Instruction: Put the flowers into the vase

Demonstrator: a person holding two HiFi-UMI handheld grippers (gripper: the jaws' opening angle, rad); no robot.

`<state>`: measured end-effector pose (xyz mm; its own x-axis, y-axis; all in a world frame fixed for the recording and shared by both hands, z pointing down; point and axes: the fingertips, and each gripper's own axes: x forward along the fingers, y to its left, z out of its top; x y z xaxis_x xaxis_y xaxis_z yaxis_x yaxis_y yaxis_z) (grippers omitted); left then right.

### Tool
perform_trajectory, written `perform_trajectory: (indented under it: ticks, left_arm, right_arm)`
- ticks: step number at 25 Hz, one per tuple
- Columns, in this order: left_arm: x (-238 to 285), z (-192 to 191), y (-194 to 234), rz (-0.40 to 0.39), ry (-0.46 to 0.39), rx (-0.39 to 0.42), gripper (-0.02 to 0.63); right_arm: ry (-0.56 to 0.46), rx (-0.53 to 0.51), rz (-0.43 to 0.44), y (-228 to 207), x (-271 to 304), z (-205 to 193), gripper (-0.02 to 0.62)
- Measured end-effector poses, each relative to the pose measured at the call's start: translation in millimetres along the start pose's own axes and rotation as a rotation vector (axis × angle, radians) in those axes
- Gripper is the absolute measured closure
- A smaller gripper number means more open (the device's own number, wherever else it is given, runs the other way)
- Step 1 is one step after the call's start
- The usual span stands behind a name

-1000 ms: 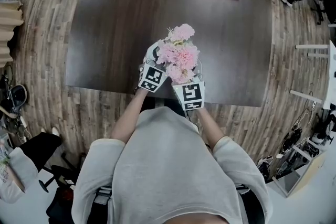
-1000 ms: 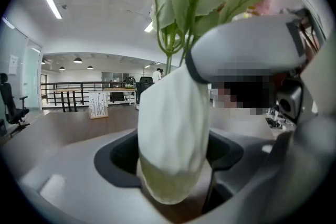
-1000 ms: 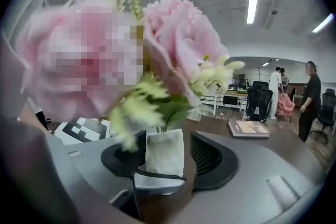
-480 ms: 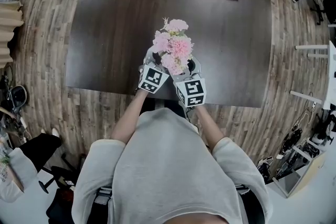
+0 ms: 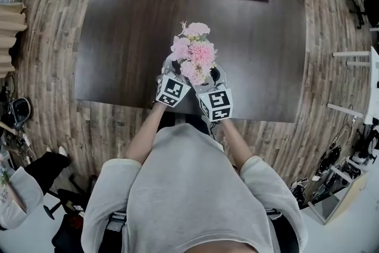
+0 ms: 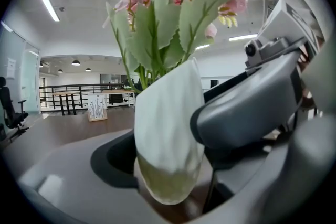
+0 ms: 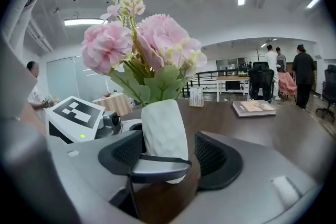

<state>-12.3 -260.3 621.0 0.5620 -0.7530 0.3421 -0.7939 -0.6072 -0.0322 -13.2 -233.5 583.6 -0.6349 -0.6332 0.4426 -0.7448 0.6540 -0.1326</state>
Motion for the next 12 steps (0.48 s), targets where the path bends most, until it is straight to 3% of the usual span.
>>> perform_trajectory:
  ticks: [12]
  left_arm:
    - [-10,-12,1,0.026,0.024,-0.014,0.232]
  right_arm:
    - [0.000,-0.007,-0.014,-1,-5,-5,0.282]
